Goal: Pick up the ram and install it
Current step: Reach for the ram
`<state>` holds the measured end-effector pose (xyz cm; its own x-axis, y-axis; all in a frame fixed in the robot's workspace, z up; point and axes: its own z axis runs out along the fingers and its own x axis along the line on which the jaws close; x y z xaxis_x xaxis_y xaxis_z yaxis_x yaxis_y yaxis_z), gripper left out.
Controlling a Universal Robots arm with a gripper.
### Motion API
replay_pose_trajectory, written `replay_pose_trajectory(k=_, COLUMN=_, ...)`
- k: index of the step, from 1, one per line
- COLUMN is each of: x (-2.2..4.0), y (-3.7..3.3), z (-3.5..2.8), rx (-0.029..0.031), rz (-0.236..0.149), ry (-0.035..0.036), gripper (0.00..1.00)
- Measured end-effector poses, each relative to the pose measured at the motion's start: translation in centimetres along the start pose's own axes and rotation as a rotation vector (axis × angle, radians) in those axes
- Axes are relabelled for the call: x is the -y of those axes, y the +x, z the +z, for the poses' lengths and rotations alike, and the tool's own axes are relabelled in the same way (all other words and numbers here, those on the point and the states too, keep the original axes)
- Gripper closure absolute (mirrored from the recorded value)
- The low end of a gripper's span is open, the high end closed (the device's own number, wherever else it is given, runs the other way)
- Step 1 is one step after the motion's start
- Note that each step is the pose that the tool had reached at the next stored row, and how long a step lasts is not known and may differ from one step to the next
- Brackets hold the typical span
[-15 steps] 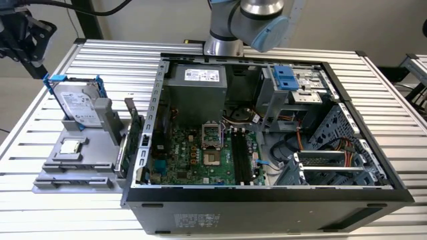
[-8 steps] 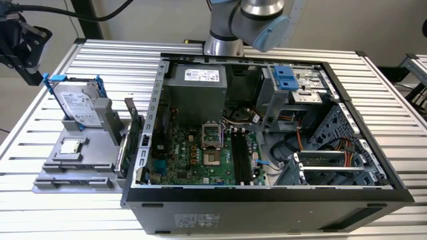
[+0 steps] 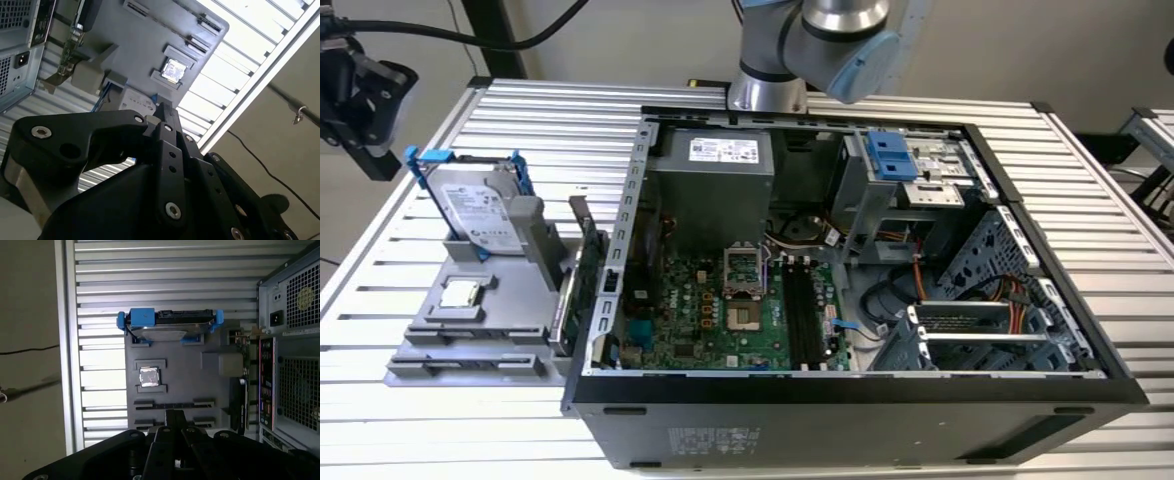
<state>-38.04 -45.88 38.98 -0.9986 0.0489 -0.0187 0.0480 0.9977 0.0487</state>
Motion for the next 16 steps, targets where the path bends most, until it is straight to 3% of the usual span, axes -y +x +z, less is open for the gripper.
replay_pose_trajectory(k=16, x=1.28, y=-0.06, z=0.04, rx=0.0000, rz=0.000, ry=0.0000, gripper=1.00)
